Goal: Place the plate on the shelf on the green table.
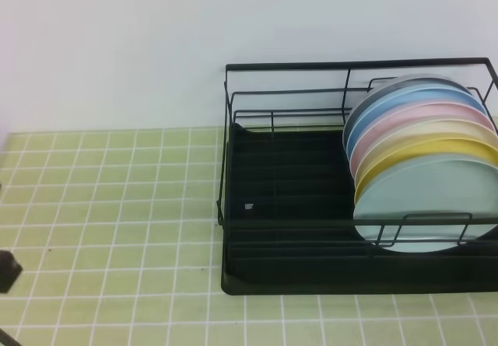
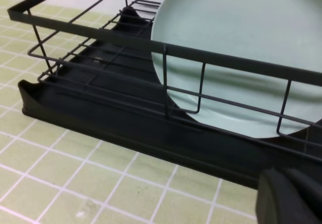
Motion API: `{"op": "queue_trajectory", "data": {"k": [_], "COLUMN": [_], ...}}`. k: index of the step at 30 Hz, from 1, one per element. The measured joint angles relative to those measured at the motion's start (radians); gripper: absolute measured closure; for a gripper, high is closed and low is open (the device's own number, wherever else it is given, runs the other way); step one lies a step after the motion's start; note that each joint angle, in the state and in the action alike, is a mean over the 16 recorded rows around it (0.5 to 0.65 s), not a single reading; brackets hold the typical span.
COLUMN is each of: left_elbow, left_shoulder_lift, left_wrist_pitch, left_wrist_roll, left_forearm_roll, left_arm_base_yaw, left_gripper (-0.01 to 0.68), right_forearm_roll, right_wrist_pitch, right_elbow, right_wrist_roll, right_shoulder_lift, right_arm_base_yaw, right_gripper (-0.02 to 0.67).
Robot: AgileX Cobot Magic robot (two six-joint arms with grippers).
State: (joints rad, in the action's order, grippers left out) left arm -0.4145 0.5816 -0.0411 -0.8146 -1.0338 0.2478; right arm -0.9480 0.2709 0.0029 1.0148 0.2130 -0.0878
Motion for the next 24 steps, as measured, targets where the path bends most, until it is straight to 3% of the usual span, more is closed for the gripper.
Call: {"op": "queue_trajectory", "data": {"k": [3,8,16,24], "left_elbow": [0.032,0.112,0.300,0.424], "left_shoulder_lift": [-0.042,-0.117,-0.315,-0.516], "left_wrist_pitch": [-0.013,-0.007,0.079,0.250], "left_wrist_roll": [0.130,0.471,0.980,1.064], "left_forearm_roll": [0.118,0.399,0.850,0.966], "left_arm_base_yaw": [-0.005,-0.032,-0.127,-0.234], "left_gripper": [0.673,0.673,0.673,0.673], "right_forearm_roll": [0.000,0.000,0.000,0.000], "right_wrist_pitch": [0.002,0.003,0.004,0.004], "right_elbow": [0.000,0.000,0.000,0.000], "right_wrist_roll": [0.000,0.002,0.003,0.003], "right_shoulder_lift": [0.000,0.000,0.000,0.000], "right_arm_base_yaw": [0.000,0.000,0.000,0.000], "right_gripper": [0.652,0.652,0.652,0.652]}}
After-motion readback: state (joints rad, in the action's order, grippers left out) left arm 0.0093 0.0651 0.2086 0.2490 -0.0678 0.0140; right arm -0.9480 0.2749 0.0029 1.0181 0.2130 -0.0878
